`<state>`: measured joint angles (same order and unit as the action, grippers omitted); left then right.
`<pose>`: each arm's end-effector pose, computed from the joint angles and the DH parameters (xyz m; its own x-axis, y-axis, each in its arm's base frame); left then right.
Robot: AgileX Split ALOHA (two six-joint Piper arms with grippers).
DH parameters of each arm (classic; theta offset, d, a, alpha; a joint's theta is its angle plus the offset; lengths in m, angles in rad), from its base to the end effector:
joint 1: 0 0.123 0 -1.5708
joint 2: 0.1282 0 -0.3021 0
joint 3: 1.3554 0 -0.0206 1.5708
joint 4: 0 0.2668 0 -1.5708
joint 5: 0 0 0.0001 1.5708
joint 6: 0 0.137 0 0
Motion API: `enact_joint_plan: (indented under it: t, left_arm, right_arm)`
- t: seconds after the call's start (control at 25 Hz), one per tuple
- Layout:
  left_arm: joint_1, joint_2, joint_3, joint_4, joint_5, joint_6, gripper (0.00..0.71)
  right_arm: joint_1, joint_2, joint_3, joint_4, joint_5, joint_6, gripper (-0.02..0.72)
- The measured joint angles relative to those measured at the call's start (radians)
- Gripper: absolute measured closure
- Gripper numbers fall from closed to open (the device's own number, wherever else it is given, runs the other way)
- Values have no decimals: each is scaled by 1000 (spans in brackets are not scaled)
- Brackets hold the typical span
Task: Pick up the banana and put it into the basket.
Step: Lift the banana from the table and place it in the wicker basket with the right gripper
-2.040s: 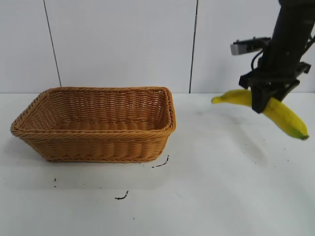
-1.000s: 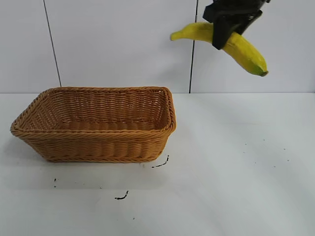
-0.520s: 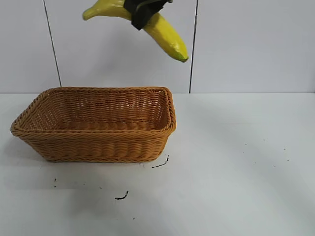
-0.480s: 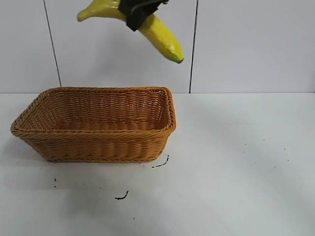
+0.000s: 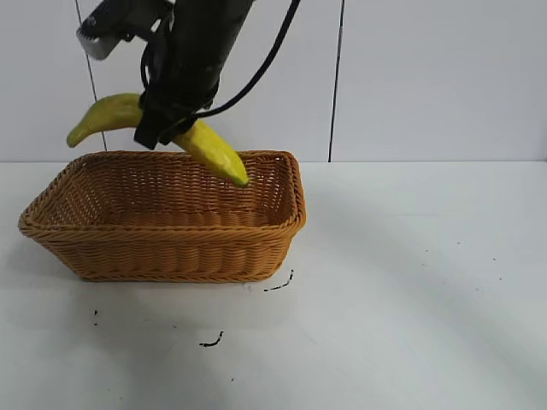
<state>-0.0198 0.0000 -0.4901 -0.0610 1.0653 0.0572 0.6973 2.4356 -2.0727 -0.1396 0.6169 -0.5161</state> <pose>0.0334 -0.0080 0.2604 -0.4660 0.0368 -0.8840 0.0798 0.9968 -0.0006 0.4682 0.3778 0.1292 -0.1262 -0.8720 -0.4730 -0.8361 0.3501 -0.4223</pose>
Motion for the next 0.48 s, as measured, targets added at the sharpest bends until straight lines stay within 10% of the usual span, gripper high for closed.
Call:
enact_joint_plan:
  t: [0.32,0.48]
  left_arm:
    - [0,0,0,0,0,0,15]
    - [0,0,0,0,0,0,15]
  right_arm:
    - [0,18,0,22,-21,0,384]
    - [0,19,0,32,-24,0,164]
